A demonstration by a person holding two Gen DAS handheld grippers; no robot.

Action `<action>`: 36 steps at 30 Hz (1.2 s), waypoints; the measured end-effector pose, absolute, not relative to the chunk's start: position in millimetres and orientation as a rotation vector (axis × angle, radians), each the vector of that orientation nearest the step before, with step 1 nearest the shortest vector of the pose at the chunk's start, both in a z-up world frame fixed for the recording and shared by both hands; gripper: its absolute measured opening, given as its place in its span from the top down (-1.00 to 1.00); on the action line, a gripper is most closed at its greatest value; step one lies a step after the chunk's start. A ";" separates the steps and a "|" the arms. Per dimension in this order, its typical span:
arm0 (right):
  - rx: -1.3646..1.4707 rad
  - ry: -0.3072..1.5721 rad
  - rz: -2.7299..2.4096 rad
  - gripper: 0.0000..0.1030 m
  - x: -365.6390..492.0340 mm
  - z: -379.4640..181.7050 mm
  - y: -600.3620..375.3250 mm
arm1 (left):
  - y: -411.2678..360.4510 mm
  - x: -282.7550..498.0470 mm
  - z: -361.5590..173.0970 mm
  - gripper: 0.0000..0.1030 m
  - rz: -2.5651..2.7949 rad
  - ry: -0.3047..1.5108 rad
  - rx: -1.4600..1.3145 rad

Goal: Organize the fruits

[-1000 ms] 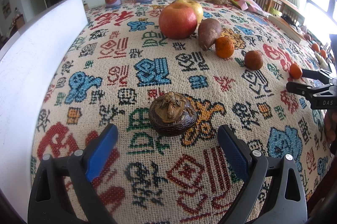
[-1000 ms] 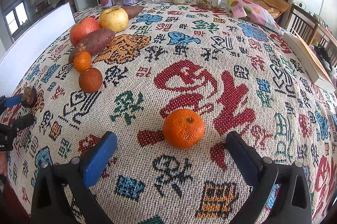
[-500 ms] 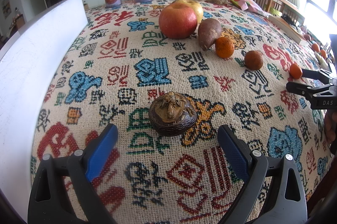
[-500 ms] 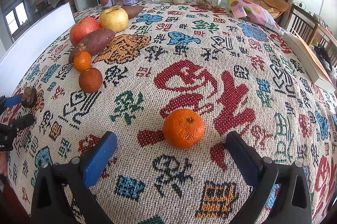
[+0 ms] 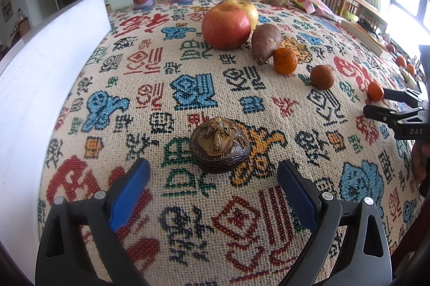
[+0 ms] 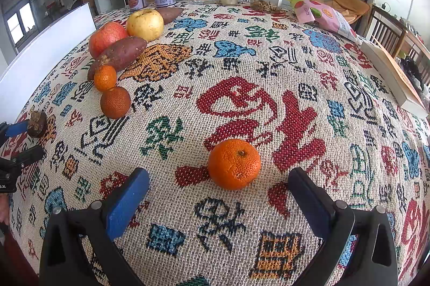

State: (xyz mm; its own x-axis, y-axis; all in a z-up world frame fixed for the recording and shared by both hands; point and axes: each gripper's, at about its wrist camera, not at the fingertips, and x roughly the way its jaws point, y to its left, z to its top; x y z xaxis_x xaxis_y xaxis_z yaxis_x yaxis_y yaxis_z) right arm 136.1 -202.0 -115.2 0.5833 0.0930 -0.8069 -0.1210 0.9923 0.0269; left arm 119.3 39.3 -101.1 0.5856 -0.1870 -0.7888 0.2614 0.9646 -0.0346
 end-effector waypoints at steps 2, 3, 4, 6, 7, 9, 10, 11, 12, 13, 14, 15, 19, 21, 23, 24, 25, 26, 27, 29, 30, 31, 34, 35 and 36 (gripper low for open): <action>-0.025 0.938 0.129 -0.99 135.9 -114.9 -202.8 | 47.0 117.1 -98.4 -0.87 -0.307 0.913 0.044; -0.012 0.932 0.137 -0.99 134.9 -114.1 -204.4 | 51.1 116.0 -97.3 -0.87 -0.323 0.916 0.026; 0.014 0.925 0.150 -0.99 133.0 -113.0 -208.0 | 54.5 114.9 -96.6 -0.87 -0.332 0.918 0.014; 0.076 0.916 0.171 -0.99 129.0 -111.7 -216.5 | 58.8 112.3 -95.9 -0.87 -0.334 0.916 0.005; 0.111 0.911 0.182 -0.99 127.4 -110.8 -221.3 | 58.6 112.0 -96.1 -0.86 -0.331 0.915 0.011; 0.160 0.914 0.199 -0.99 126.1 -108.9 -227.1 | 55.0 113.9 -96.4 -0.83 -0.317 0.907 0.029; 0.183 0.919 0.211 -0.99 126.0 -107.8 -230.2 | 52.7 116.3 -96.0 -0.75 -0.310 0.902 0.033; 0.213 0.920 0.222 -0.99 125.5 -106.4 -234.5 | 50.2 119.2 -95.5 -0.66 -0.307 0.899 0.033; 0.248 0.916 0.228 -0.99 124.6 -104.7 -240.9 | 47.3 123.1 -94.9 -0.42 -0.308 0.901 0.031; 0.283 0.911 0.228 -0.99 123.3 -103.3 -248.1 | 44.5 126.5 -95.2 -0.27 -0.303 0.903 0.036; 0.323 0.906 0.224 -0.99 121.3 -102.2 -256.8 | 41.8 129.3 -95.6 -0.18 -0.286 0.900 0.055; 0.356 0.904 0.218 -0.99 120.6 -101.5 -265.0 | 39.3 131.0 -95.8 0.13 -0.274 0.900 0.073; 0.338 0.919 0.234 -0.75 126.0 -97.8 -263.1 | 48.6 131.5 -91.2 0.14 -0.257 0.918 -0.003; 0.275 0.941 0.271 -0.53 130.4 -98.4 -245.1 | 56.3 127.6 -84.6 0.14 -0.249 0.925 -0.038; 0.200 0.960 0.233 -0.30 134.4 -102.9 -230.1 | 64.5 121.9 -74.0 0.14 -0.252 0.926 -0.068; 0.174 0.941 0.190 -0.04 135.0 -102.6 -227.0 | 70.0 119.0 -65.7 0.14 -0.253 0.925 -0.089; 0.181 0.939 0.179 0.43 136.2 -102.7 -226.4 | 76.3 114.9 -56.4 0.14 -0.252 0.923 -0.113; 0.209 0.941 0.187 0.42 137.2 -102.7 -227.8 | 84.0 108.8 -44.5 0.14 -0.254 0.918 -0.145; 0.220 0.936 0.187 0.42 136.2 -99.7 -227.5 | 93.3 103.0 -32.1 0.14 -0.258 0.910 -0.181; 0.211 0.913 0.211 0.42 132.4 -84.1 -216.2 | 119.0 89.9 -1.4 0.14 -0.250 0.884 -0.251; 0.224 0.902 0.254 0.42 131.6 -73.3 -205.8 | 133.2 83.9 13.6 0.14 -0.233 0.867 -0.275; 0.235 0.894 0.306 0.42 131.8 -61.5 -191.1 | 148.4 78.7 26.9 0.14 -0.212 0.844 -0.294; 0.214 0.851 0.489 0.42 135.9 -19.6 -123.1 | 198.8 68.6 52.8 0.14 -0.099 0.798 -0.331; 0.207 0.840 0.565 0.42 138.0 -5.4 -93.4 | 216.2 67.7 54.6 0.14 -0.050 0.793 -0.340; 0.202 0.836 0.638 0.42 140.3 6.7 -63.1 | 232.1 68.1 52.6 0.14 0.003 0.799 -0.347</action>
